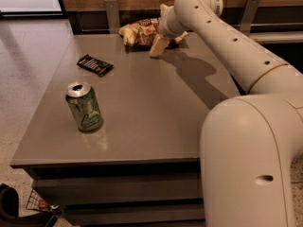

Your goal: Pick brown chip bag

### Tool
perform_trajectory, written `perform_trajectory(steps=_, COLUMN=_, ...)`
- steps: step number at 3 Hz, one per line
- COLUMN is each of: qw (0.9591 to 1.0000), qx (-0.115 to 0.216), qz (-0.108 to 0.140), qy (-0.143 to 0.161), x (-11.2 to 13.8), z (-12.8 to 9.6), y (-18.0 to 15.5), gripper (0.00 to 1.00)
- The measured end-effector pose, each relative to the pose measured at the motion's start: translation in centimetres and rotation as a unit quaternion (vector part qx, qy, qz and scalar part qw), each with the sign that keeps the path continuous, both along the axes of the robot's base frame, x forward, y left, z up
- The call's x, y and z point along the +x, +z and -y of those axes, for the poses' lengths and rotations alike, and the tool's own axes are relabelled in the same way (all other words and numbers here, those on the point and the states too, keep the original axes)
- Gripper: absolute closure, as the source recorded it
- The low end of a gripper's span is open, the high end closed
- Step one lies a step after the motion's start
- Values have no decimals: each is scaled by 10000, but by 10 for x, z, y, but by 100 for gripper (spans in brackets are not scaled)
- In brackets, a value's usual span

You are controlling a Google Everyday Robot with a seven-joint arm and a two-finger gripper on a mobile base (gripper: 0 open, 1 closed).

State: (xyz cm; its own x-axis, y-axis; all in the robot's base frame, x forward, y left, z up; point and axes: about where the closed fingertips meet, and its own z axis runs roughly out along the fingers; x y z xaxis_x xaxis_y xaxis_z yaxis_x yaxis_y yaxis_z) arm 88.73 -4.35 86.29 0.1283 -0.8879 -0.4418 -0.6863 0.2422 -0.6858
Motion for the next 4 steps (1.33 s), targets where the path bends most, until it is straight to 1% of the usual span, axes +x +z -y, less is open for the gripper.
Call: perform_trajectory(steps=4, qw=10000, qx=1, qz=1, qy=0, x=0, z=0, y=1, gripper=0)
